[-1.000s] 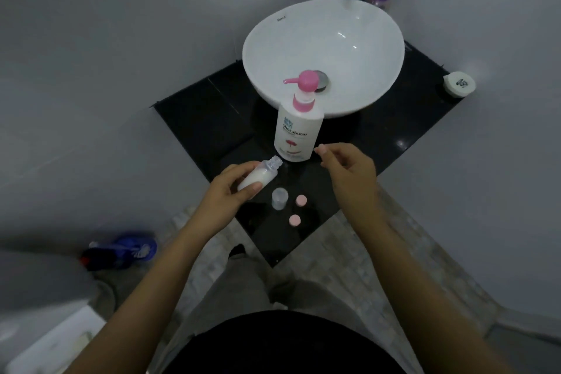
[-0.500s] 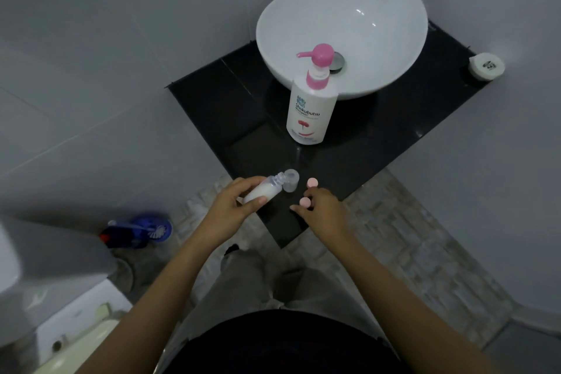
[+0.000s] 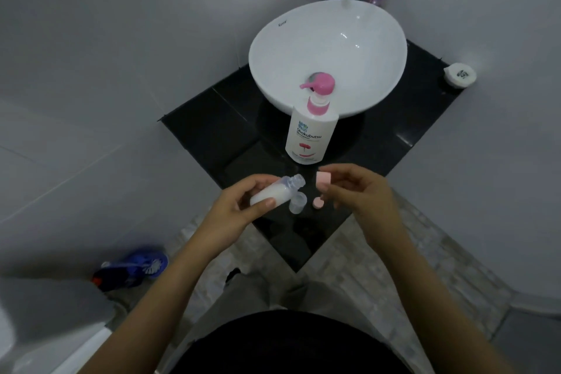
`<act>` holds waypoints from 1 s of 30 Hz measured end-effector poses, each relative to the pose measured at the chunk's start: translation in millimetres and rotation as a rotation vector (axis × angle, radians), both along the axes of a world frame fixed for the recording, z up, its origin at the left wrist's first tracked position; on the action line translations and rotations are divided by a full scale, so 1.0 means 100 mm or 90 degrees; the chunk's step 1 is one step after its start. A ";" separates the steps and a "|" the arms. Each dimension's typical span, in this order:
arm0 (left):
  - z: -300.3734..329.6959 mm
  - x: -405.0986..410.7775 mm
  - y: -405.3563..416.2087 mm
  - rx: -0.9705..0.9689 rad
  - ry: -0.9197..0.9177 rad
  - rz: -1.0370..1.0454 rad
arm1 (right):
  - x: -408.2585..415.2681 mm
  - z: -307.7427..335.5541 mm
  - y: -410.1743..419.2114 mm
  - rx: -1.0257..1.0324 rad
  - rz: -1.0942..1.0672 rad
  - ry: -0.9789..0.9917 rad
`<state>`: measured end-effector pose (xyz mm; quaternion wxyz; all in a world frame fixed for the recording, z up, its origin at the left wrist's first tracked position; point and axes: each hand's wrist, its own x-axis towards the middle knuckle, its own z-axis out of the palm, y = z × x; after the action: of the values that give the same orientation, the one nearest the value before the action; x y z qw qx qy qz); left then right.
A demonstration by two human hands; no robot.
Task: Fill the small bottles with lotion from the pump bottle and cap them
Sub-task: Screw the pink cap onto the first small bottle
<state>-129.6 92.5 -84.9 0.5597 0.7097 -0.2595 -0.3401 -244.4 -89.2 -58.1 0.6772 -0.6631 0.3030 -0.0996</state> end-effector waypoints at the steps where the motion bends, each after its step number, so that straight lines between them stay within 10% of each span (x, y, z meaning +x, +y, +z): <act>1: 0.04 0.01 -0.01 -0.011 0.012 -0.015 | 0.01 0.10 0.00 -0.009 0.008 -0.023; 14: 0.29 0.15 -0.10 -0.084 0.066 -0.058 | 0.10 0.66 -0.13 -0.392 0.203 -0.015; 30: 0.38 0.12 -0.21 -0.099 0.054 -0.072 | 0.10 0.66 -0.08 -0.379 0.237 0.102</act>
<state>-117.7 72.0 -46.8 0.6036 0.6334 -0.3004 -0.3797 -234.6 -96.8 8.3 0.4347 -0.8809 0.1872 -0.0063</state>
